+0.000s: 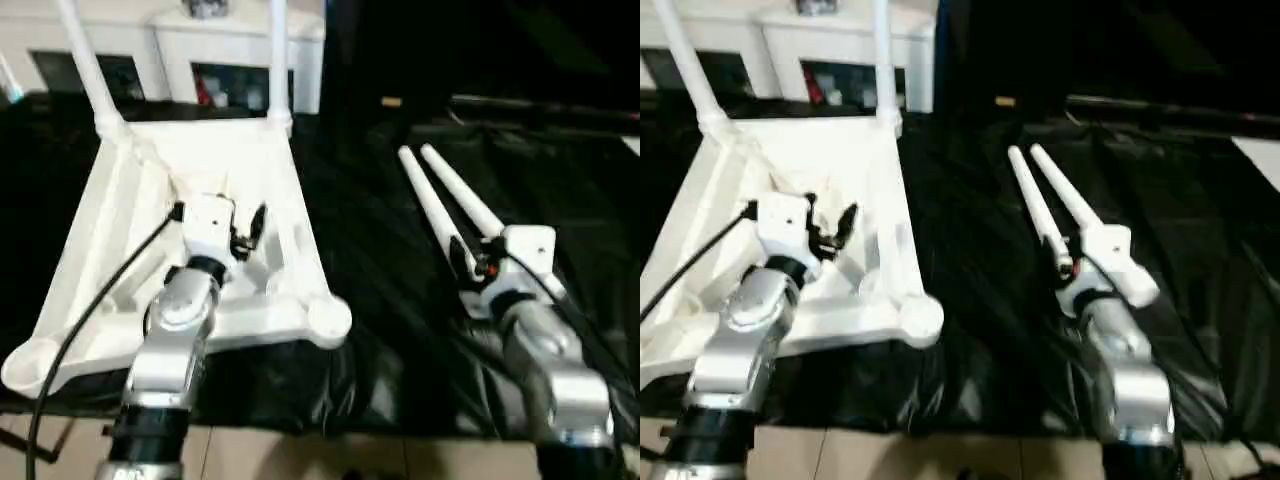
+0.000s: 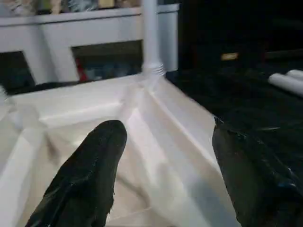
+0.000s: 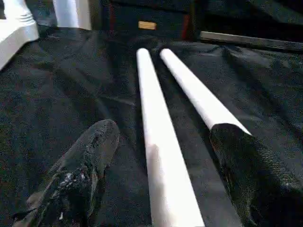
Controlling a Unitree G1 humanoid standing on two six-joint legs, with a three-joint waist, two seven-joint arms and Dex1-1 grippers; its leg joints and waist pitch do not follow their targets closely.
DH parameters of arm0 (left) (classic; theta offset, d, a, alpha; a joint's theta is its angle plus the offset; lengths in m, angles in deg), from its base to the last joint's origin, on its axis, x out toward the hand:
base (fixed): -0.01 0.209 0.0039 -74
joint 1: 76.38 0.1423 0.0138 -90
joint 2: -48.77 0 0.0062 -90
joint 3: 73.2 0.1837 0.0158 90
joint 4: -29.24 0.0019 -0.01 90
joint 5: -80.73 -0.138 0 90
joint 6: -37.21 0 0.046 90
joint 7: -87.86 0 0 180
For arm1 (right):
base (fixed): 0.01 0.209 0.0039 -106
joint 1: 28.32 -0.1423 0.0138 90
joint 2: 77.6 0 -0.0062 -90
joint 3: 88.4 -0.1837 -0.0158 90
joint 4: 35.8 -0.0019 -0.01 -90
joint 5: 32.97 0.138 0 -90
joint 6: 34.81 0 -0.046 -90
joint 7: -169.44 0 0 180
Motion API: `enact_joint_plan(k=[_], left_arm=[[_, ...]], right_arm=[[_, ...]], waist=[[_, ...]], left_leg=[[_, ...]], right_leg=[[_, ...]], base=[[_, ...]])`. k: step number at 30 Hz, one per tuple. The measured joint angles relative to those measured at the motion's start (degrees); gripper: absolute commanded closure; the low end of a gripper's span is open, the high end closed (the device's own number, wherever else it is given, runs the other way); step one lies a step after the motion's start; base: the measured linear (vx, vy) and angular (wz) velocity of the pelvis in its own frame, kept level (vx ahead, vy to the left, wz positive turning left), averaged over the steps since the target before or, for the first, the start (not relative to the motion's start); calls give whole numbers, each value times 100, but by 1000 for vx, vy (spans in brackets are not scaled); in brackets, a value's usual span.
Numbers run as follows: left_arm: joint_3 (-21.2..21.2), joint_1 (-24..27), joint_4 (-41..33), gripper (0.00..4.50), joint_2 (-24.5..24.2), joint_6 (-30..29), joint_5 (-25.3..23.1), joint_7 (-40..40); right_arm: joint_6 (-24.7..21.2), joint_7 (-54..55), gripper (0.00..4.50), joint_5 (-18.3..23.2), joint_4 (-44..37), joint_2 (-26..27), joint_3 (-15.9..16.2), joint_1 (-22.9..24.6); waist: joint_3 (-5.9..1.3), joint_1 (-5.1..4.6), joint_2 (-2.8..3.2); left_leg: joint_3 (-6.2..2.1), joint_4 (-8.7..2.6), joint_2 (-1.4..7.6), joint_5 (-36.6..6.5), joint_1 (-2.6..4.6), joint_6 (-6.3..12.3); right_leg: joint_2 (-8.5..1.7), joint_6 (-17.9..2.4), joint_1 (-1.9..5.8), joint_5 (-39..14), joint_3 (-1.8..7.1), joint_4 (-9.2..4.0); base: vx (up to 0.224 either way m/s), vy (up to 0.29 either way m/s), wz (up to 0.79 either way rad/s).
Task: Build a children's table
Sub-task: Pick table leg
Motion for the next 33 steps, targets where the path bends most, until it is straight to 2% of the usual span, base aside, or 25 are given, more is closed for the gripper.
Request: enact_joint_plan(k=[2,4,5,8,9,11,14,17,23,26,33], left_arm=[[11,5,3,93,3,-3,2,11],[11,9,1,79,0,-4,70,136],[35,49,-52,79,-14,-5,194,329],[299,224,-351,58,-310,-127,447,1024],[443,230,-447,36,-493,-230,508,1299],[612,232,-584,33,-651,-354,565,1661],[825,159,-789,7,-952,-634,816,2396],[926,-17,-848,7,-1166,-797,950,2848],[1025,-314,-846,7,-1452,-921,1065,3325],[1065,-321,-877,7,-1541,-1072,1111,3528],[1161,-319,-1121,7,-1713,-1397,1297,3830]], right_arm=[[-64,-113,66,90,45,-104,-53,-158],[-111,-197,61,97,227,-188,-50,-323],[-167,-257,57,82,397,-274,-34,-431],[-426,-332,28,-22,1111,-566,-8,-970],[-499,-364,14,-65,1430,-647,8,-1219],[-577,-386,10,-144,1747,-781,12,-1488],[-694,-500,0,-334,2807,-1012,227,-2161],[-750,-858,0,-402,3633,-1066,366,-2590],[-873,-1220,0,-588,5225,-1081,586,-3347],[-932,-1181,0,-656,5825,-1095,586,-3629],[-1009,-1105,0,-690,6527,-1136,580,-3982]], waist=[[0,125,-8],[1,186,-8],[2,231,-7],[7,275,-15],[11,268,-22],[12,277,-24],[19,276,-46],[27,277,-70],[30,275,-76],[31,275,-79],[37,279,-90]], left_leg=[[-5,21,16,-3,-47,6],[-8,44,25,-1,-75,7],[-8,47,34,4,-85,10],[18,66,60,43,-79,-22],[35,67,73,61,-74,-54],[46,66,87,79,-75,-98],[93,67,121,96,-78,-135],[97,68,126,115,-80,-150],[95,69,130,148,-90,-164],[96,69,132,150,-95,-165],[103,66,135,147,-103,-154]], right_leg=[[20,-52,-53,-33,-12,59],[22,-78,-99,-52,-18,112],[22,-81,-108,-54,-29,119],[19,-81,-102,-45,-35,143],[19,-86,-102,-32,-35,149],[18,-80,-97,-25,-39,148],[16,-56,-99,-7,-43,154],[13,-54,-104,-3,-45,179],[11,-56,-112,-1,-48,201],[11,-64,-113,3,-48,204],[10,-85,-120,-9,-49,205]], base=[[27,-50,7],[1,-26,2],[0,0,0],[-40,-14,3],[-68,-19,4],[-33,-9,2],[-65,-22,5],[0,0,0],[0,0,0],[0,0,0],[0,0,0]])
